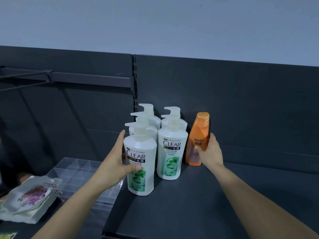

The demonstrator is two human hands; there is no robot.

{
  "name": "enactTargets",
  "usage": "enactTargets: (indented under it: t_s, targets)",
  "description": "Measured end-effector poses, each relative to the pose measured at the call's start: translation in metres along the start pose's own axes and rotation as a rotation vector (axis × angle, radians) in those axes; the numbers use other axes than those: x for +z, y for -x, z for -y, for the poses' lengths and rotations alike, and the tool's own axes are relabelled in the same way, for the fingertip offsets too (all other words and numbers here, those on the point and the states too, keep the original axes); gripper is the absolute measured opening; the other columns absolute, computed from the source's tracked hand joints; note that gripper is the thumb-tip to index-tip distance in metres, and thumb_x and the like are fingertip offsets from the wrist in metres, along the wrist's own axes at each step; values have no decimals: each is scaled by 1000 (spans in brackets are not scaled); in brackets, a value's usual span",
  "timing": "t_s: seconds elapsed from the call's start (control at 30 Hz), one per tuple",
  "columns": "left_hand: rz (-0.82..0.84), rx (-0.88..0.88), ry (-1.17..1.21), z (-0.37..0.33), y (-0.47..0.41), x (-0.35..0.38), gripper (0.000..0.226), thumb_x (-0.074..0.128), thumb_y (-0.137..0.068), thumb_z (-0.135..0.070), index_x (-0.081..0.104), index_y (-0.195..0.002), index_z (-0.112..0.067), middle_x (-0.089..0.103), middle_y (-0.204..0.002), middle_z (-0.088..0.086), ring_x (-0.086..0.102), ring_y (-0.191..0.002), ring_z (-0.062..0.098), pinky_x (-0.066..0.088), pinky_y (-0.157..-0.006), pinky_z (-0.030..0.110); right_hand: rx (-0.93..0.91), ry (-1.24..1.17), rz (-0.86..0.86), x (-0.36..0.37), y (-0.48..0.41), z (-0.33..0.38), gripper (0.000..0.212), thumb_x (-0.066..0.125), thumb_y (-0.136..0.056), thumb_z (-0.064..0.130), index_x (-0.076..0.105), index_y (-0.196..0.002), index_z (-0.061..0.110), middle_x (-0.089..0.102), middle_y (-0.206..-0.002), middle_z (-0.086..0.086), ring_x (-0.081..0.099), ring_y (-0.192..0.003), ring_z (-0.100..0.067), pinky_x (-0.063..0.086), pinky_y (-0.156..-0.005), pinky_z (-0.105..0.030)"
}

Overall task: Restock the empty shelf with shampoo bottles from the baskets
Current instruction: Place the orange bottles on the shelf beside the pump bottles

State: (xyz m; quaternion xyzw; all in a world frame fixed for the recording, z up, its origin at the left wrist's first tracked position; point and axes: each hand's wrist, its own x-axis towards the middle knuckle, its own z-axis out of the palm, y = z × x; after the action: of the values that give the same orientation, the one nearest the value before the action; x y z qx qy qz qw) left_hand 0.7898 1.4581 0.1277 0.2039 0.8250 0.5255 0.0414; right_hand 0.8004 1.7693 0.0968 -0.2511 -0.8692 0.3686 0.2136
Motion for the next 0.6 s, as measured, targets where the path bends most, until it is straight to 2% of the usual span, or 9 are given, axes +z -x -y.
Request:
enactTargets:
  t_s: [0.1,0.17,0.23,0.3,0.37,0.43,0.5,0.6]
  targets:
    - [-75,85,-143,-7,5,1,129,85,-69,-12,-13,-151,-30,30,-142,-16,33,-129,-2,31,-111,30,35,50,1,-4,9,0,86,70,-89,27,17,-155,11,35,-153,-14,41,-137,-33,40,-104,-44]
    - [-134,153,-257,-10,11,3,128,84,-70,-16,-14,-150,-31,14,-150,-12,18,-138,4,24,-113,30,42,80,17,-8,19,-4,83,70,-89,27,21,-154,11,36,-152,-14,43,-135,-32,42,-102,-42]
    - [-221,308,-411,-13,18,6,124,85,-69,-18,-8,-151,-31,5,-153,-9,4,-144,8,21,-116,37,43,112,34,-13,32,-8,81,69,-90,27,22,-154,11,36,-153,-12,43,-136,-30,40,-105,-40]
    - [-332,500,-557,-16,22,10,114,85,-68,-15,8,-151,-20,12,-152,4,6,-146,21,22,-115,46,38,149,38,-20,46,-11,80,68,-91,30,23,-154,12,36,-154,-10,44,-135,-26,39,-106,-38]
    - [-400,634,-667,-24,27,17,98,84,-67,-13,25,-146,-9,25,-148,18,18,-143,36,27,-112,56,40,205,36,-28,61,-14,76,66,-92,32,26,-154,14,36,-154,-7,41,-138,-25,38,-108,-38]
    - [-410,723,-748,-36,34,26,86,84,-66,-15,39,-139,-3,35,-145,22,25,-139,40,28,-110,59,46,272,18,-38,76,-20,72,65,-92,33,30,-152,15,38,-153,-6,39,-139,-24,39,-108,-39]
    - [-344,763,-792,-44,37,39,81,85,-62,-15,48,-133,-1,44,-141,22,28,-136,38,28,-109,57,42,344,-14,-50,94,-27,69,65,-91,34,34,-150,14,42,-150,-4,38,-138,-24,39,-109,-40]
    - [-144,792,-816,-51,40,66,84,89,-56,-20,52,-129,-1,53,-134,19,36,-131,35,27,-109,50,32,460,-49,-73,123,-43,65,63,-92,36,37,-148,13,44,-149,-4,37,-138,-24,37,-111,-38]
